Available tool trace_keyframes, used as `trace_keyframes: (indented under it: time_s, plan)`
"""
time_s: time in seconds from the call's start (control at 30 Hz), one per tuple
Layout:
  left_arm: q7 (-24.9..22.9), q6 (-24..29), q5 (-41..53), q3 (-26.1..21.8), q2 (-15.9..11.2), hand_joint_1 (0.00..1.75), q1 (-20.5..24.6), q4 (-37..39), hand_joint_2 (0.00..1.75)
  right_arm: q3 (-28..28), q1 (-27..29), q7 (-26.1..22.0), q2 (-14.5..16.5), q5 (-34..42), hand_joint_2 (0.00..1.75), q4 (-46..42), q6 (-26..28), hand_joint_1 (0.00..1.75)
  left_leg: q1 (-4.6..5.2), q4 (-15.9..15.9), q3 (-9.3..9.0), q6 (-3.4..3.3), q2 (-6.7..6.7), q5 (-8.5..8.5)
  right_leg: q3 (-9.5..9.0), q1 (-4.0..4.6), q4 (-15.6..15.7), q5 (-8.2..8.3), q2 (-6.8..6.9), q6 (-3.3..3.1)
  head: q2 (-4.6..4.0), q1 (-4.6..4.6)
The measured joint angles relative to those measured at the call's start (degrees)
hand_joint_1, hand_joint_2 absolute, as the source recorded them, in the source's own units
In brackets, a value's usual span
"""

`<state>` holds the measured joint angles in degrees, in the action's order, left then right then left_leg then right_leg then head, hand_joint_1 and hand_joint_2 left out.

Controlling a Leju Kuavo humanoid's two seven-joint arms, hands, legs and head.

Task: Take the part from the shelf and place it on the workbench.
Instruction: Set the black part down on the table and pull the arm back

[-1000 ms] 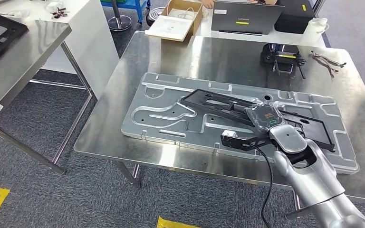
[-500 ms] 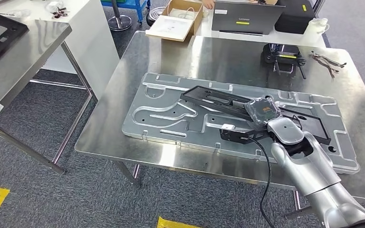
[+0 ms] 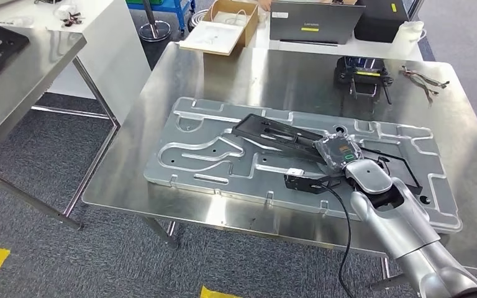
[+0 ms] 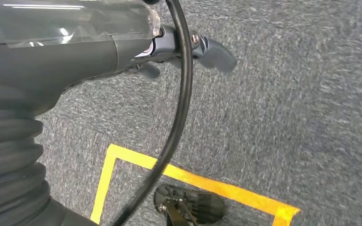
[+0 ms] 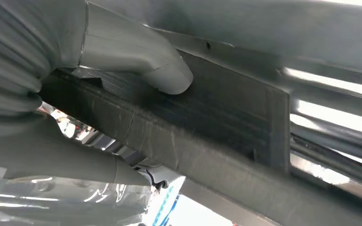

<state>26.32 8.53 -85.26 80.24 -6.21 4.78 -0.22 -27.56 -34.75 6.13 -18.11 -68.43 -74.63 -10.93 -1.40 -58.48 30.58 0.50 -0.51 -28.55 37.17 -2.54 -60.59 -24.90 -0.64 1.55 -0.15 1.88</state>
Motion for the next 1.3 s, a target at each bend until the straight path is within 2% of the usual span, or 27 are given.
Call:
trace_keyframes:
  time_s: [0.07,0.2,0.27,0.37,0.43,0.5,0.63,0.87,1.3]
  plan:
    - [0.4,-0.2,0.0,0.0,0.0,0.00,0.1,0.0,1.75,-0.3,-0.4,0.0,0.1,0.0,1.75,0.0,-0.2,1.71,0.07,0.5,-0.25,-0.47,0.01,0.11,-0.08,0.05,0.0,-0.15,-0.01,-0.30,0.00,0.02]
    - [0.7,-0.3,0.0,0.0,0.1,0.00,0.1,0.0,1.75,-0.7,-0.8,0.0,0.1,0.0,1.75,0.0,-0.3,1.71,0.04,1.0,-0.63,-0.56,0.02,0.18,-0.32,0.37,0.0,-0.45,0.09,-0.87,0.00,0.02]
    - [0.8,-0.4,0.0,0.0,0.1,0.00,0.1,0.0,1.75,-0.8,-0.9,0.0,0.1,0.0,1.75,0.1,-0.4,1.71,-0.02,1.1,-0.65,-0.21,0.02,0.25,-0.37,0.51,0.0,-0.48,0.14,-0.97,0.00,0.02]
    - [1.0,-0.4,0.0,0.0,0.2,0.00,0.1,0.0,1.75,-0.8,-1.0,0.0,0.1,0.0,1.75,0.1,-0.4,1.71,-0.14,1.1,-0.63,1.05,0.03,0.31,-0.39,0.61,-0.1,-0.46,0.16,-0.98,0.00,0.02]
    - [1.1,-0.4,0.0,0.0,0.3,0.00,0.1,0.0,1.75,-0.8,-1.0,0.0,0.1,0.0,0.87,0.3,-0.5,0.86,-0.15,1.1,-0.61,1.52,0.04,0.29,-0.43,0.61,-0.1,-0.43,0.15,-0.97,0.00,0.02]
    - [1.3,-0.5,0.0,0.0,0.3,0.00,0.1,0.0,1.75,-0.8,-1.0,0.1,0.1,-0.1,0.00,0.3,-0.6,0.00,-0.09,1.0,-0.58,1.59,0.05,0.28,-0.51,0.62,0.0,-0.38,0.15,-0.91,0.00,0.02]
    - [1.4,-0.8,0.0,0.0,0.4,0.00,0.1,0.0,0.00,-1.1,-1.2,0.4,0.1,-0.1,0.00,0.4,-1.4,0.00,0.09,0.9,-0.52,1.59,0.05,0.26,-0.65,0.54,0.2,-0.21,0.15,-0.66,0.00,0.02]
    - [1.2,-1.3,0.0,0.0,0.4,0.00,0.1,0.0,0.00,-1.7,-1.6,0.9,0.1,0.0,0.00,0.4,-1.5,0.00,0.11,0.8,-0.51,1.51,0.04,0.25,-0.96,0.52,0.7,0.03,0.15,-0.28,0.00,0.02]
    - [1.0,-1.3,0.0,0.0,0.4,0.00,0.2,0.0,0.00,-2.3,-2.5,0.9,0.1,0.0,0.00,0.4,-1.5,0.00,0.14,0.7,-0.52,1.28,0.04,0.16,-1.11,0.52,0.9,0.10,0.14,-0.18,0.00,0.02]
